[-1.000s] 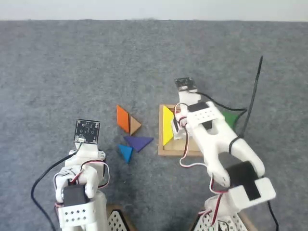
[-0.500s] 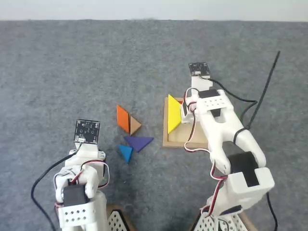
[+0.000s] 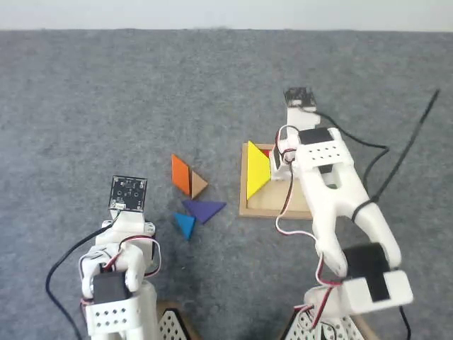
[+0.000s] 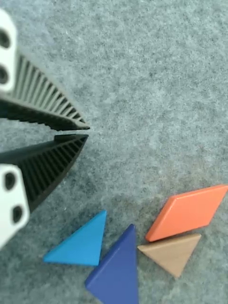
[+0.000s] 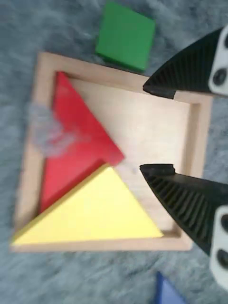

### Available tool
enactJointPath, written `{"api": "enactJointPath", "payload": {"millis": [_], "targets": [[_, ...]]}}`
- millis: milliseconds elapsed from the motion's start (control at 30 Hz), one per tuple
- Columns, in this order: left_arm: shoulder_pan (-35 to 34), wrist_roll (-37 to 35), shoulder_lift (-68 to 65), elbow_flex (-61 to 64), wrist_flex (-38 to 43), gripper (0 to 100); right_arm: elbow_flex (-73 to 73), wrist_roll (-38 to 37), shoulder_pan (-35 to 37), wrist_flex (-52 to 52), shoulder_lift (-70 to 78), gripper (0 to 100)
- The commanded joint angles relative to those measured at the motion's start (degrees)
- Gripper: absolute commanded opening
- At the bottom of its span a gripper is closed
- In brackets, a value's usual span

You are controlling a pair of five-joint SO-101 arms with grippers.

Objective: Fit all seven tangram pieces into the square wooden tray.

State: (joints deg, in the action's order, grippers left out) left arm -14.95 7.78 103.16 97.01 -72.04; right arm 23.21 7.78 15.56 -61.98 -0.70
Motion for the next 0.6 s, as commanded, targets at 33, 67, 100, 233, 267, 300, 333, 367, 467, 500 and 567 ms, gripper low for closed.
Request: {"api": "enactJointPath", "payload": {"millis": [33, 67, 100, 233, 267, 300, 333, 367, 467, 500, 567], "targets": [[0.0, 0.4, 0.7, -0.5, -0.3, 2, -3.9, -0.4, 1.5, 10.4, -2.3, 23.8], [0.0, 0.4, 0.7, -0.5, -0.3, 2, -4.9, -0.4, 1.8, 11.2, -1.0, 23.8], [0.0, 0.4, 0.7, -0.5, -0.3, 2, -6.2, -0.4, 1.9, 11.3, 0.7, 23.8], [0.0, 0.4, 0.7, -0.5, -0.3, 2, -12.6, -0.4, 1.7, 11.4, 8.6, 23.8], [0.0, 0.4, 0.7, -0.5, -0.3, 2, -13.9, -0.5, 1.7, 11.4, 10.3, 23.8], [0.0, 0.4, 0.7, -0.5, -0.3, 2, -14.9, -0.5, 1.7, 11.3, 11.9, 23.8], [0.0, 0.4, 0.7, -0.5, -0.3, 2, -15.8, -0.5, 1.7, 11.3, 13.3, 23.8], [0.0, 0.4, 0.7, -0.5, -0.3, 2, -16.5, -0.5, 1.7, 11.0, 14.7, 23.8], [0.0, 0.4, 0.7, -0.5, -0.3, 2, -17.5, -2.5, 2.0, 10.3, 17.6, 23.8], [0.0, 0.4, 0.7, -0.5, -0.3, 2, -17.6, -3.2, 2.1, 9.6, 18.2, 23.8], [0.0, 0.4, 0.7, -0.5, -0.3, 2, -17.4, -3.3, 2.2, 7.3, 18.3, 23.8]]}}
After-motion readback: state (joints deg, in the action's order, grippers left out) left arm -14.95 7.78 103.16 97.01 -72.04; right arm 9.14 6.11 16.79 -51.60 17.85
